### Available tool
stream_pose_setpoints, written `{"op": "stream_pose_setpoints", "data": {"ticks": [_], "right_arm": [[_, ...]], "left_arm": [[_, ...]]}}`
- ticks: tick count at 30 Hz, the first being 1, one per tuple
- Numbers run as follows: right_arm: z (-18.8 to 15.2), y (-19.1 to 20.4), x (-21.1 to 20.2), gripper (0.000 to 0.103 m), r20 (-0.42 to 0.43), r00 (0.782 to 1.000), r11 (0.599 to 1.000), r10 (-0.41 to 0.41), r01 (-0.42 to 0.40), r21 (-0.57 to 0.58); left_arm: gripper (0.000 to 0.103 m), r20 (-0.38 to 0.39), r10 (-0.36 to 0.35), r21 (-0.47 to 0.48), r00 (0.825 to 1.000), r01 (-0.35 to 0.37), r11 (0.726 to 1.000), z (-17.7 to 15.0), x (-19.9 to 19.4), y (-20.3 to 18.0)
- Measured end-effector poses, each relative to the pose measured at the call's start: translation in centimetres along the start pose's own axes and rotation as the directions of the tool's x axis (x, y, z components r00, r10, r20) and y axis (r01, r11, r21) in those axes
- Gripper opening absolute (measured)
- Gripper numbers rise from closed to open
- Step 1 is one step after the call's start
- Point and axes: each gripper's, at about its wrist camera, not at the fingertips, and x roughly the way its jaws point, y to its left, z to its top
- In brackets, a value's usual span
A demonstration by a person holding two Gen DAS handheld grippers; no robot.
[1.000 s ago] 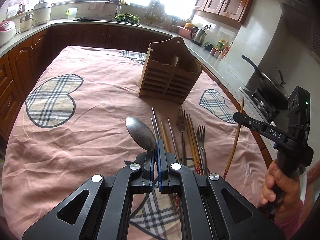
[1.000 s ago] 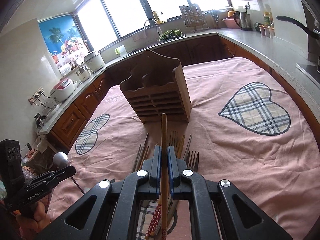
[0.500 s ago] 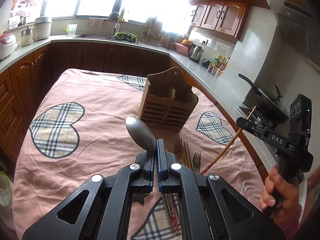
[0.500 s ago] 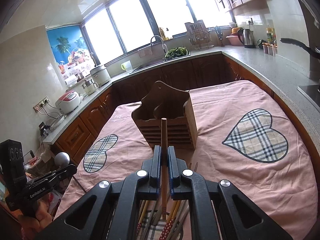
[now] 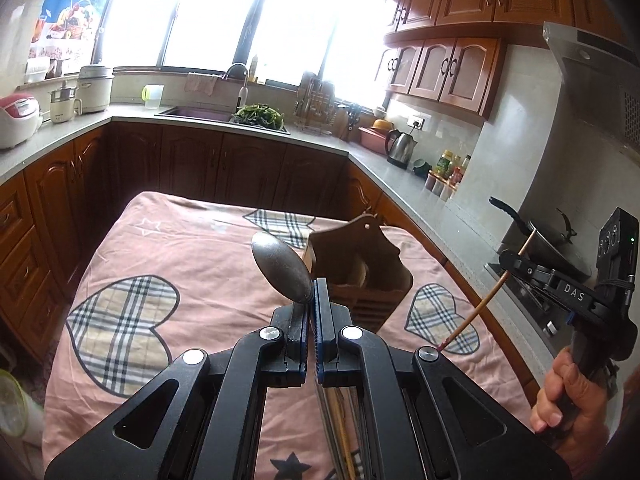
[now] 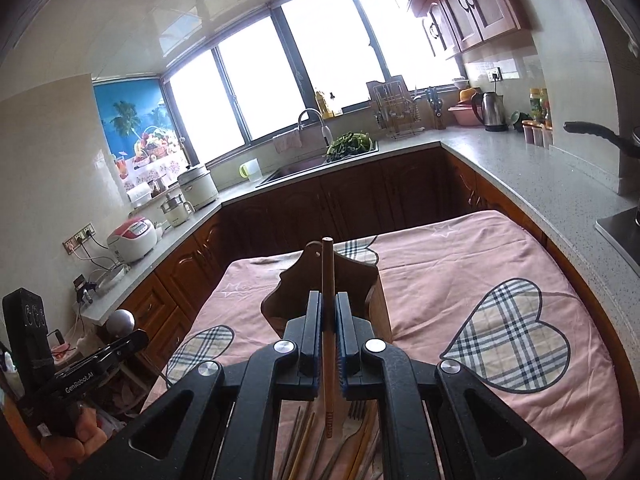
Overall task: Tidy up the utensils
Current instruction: 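Lift both chopsticks and lower them into the wooden utensil holder with both tools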
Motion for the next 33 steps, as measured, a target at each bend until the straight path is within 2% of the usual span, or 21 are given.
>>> {"op": "stream_pose_setpoints", "data": {"ticks": [11, 16, 23, 28, 33], "right_arm": [[5.6, -1.1, 2.3, 0.006, 0.129, 0.992, 1.0, -0.013, 0.011, 0.016], [7.3, -1.4, 4.9, 0.006, 0.158, 0.987, 1.0, -0.019, 0.017, 0.017], [6.6, -2.3, 10.4, 0.006, 0.117, 0.992, 0.999, -0.046, 0.046, 0.001], [4.4, -3.9, 13.6, 0.006, 0.051, 0.997, 0.998, -0.052, 0.051, 0.021], [2.8, -4.8, 15.4, 0.006, -0.007, 0.998, 0.998, -0.055, 0.055, 0.039]], "left_arm": [[0.002, 0.151, 0.007, 0.017, 0.989, -0.009, 1.0, 5.9, 4.4, -0.7], [0.002, 0.177, 0.036, 0.032, 0.984, -0.042, 0.999, 7.8, 8.3, -1.3], [0.002, 0.107, 0.066, 0.034, 0.992, -0.07, 0.997, 7.4, 15.6, -1.3], [0.002, 0.069, 0.094, 0.083, 0.993, -0.1, 0.992, 5.2, 18.5, -1.7], [0.002, 0.03, 0.11, 0.094, 0.993, -0.112, 0.989, 4.0, 20.0, -1.7]]}}
